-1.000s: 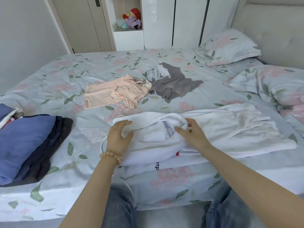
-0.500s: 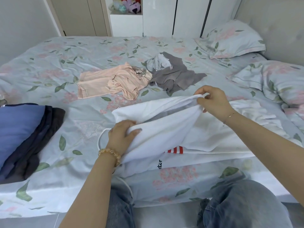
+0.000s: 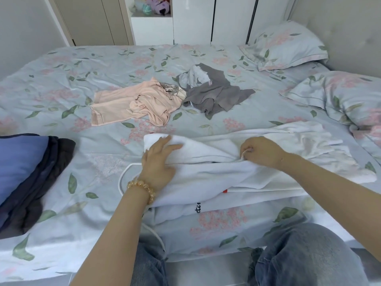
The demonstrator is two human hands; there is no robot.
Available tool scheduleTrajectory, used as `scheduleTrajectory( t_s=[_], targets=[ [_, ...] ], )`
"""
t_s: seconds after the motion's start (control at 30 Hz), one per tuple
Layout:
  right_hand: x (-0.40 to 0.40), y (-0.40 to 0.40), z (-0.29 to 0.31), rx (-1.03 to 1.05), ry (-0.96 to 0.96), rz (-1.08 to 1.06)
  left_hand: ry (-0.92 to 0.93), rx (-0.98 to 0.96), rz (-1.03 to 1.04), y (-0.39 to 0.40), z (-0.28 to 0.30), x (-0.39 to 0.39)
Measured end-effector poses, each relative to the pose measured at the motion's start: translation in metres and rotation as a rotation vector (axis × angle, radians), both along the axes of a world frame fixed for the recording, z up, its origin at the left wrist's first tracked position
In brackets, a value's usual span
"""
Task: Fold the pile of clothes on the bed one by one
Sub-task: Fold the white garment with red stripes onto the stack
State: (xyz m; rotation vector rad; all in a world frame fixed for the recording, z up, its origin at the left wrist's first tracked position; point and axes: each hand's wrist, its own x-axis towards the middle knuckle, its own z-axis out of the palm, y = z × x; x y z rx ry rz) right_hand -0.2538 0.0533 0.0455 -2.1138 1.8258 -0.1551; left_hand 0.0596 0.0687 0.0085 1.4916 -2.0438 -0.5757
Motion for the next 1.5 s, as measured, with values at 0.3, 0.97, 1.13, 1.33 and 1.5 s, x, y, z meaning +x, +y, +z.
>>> scheduleTrajectory(
  t_s=[0.3,0.97,1.13,1.33,1.5],
  targets=[
    [0.014,0.062,-0.043,-0.541,0.229,0.135,-0.602,0.322,-0.119,-0.027,-0.036,-0.038],
    [0.078,0.084,-0.055,-0.037,0.251,0.211,0.265,0.651,0.478,0.004,-0.020,0.049],
    [0.105,0.102,-0.067,-0.132,0.239,0.265,0.337,0.637,0.384,0.001,-0.005,0.029],
    [0.143,0.100,-0.063,-0.490,-0.140,0.228,0.607,0.619,0.332,-0.005,0.061,-0.002],
    [0.115,0.086,-0.016,-0.629,-0.885,0.010,0.654,0.586,0.173,-0.014,0.132,-0.060]
  ],
)
